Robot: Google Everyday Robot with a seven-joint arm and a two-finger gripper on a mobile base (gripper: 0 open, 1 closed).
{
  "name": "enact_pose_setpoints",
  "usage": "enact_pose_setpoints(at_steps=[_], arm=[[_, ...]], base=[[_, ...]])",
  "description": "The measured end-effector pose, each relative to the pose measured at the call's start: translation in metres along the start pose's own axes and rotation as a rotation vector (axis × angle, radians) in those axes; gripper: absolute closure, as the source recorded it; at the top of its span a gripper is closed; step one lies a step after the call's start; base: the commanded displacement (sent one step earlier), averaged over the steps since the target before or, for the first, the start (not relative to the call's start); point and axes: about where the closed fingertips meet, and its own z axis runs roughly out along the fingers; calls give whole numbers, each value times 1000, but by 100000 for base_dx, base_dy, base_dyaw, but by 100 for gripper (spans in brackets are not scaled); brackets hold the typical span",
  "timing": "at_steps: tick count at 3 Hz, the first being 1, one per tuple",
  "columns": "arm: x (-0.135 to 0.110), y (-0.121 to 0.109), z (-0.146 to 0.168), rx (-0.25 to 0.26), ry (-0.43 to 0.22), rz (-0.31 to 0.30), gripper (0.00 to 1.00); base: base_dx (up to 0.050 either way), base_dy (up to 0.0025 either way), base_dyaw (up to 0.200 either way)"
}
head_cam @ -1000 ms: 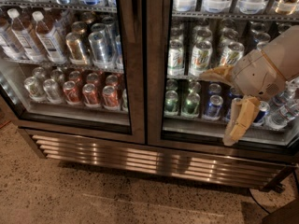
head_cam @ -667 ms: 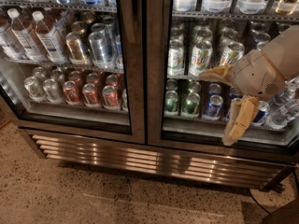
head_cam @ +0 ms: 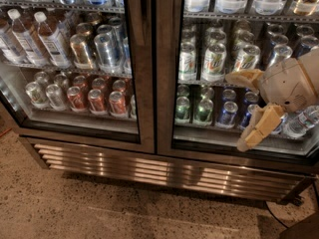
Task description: Open right fridge door
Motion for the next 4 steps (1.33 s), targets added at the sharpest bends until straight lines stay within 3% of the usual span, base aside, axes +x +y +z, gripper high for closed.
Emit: enact_pose_setpoints(at_steps=[2,4], arm=[[0,-9,-9,112,-65,69,0],[0,-11,-10,127,-83,88,0]], base=[[0,0,0],[0,0,0]])
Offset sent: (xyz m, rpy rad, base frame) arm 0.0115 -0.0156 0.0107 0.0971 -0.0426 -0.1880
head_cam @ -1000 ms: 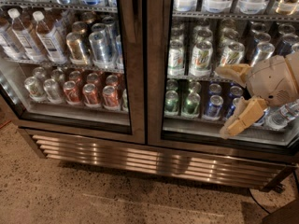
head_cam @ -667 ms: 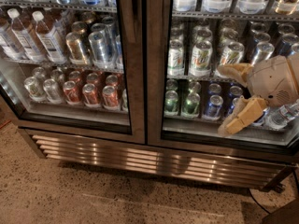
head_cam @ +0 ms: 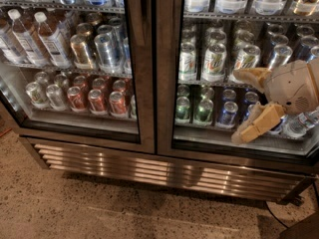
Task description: Open right fridge door
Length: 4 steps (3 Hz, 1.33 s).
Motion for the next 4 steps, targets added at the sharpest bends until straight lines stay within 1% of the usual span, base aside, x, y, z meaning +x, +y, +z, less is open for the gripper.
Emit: enact_pose_setpoints(at_steps=[1,2,3,4], arm=[[5,-4,-8,62,-56,49,0],[9,-8,-17,121,-99,89,0],[9,-8,-17,121,-98,88,0],[0,-4,-7,88,-87,70,0]], base=[[0,0,0],[0,0,0],[0,0,0],[0,0,0]])
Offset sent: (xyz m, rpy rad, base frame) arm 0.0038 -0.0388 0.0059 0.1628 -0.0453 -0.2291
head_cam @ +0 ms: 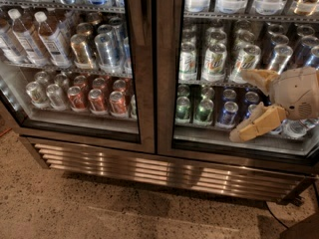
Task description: Open right fridge door
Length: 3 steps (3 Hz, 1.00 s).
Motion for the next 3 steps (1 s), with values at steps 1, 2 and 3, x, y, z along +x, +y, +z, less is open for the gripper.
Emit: enact_pose_setpoints(at_steps=[1,2,3], arm=[[-12,13,15,-41,14,-35,0],[-29,33,38,-86,41,-86,0],[-29,33,38,-86,41,-86,0]], base=[[0,0,0],[0,0,0],[0,0,0]])
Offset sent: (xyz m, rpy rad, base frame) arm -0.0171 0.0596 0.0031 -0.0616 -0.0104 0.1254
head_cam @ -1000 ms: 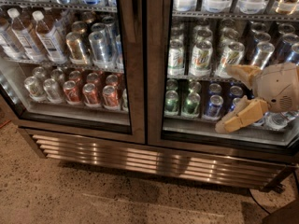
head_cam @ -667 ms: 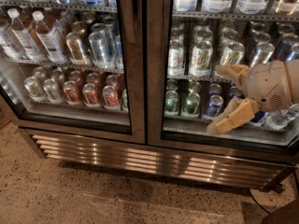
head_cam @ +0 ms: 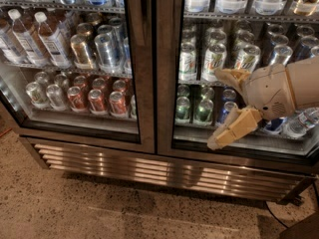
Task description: Open right fridge door
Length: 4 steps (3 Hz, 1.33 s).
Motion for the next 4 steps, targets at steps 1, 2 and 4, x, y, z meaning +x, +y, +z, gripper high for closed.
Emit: enact_pose_setpoints(at_steps=[1,2,4], arm=[[-11,2,-3,3,-6,-14,0],[-36,7,-24,40,-27,-51,0],[-53,11,-41,76,-45,-76,0]], base=[[0,0,0],[0,0,0],[0,0,0]])
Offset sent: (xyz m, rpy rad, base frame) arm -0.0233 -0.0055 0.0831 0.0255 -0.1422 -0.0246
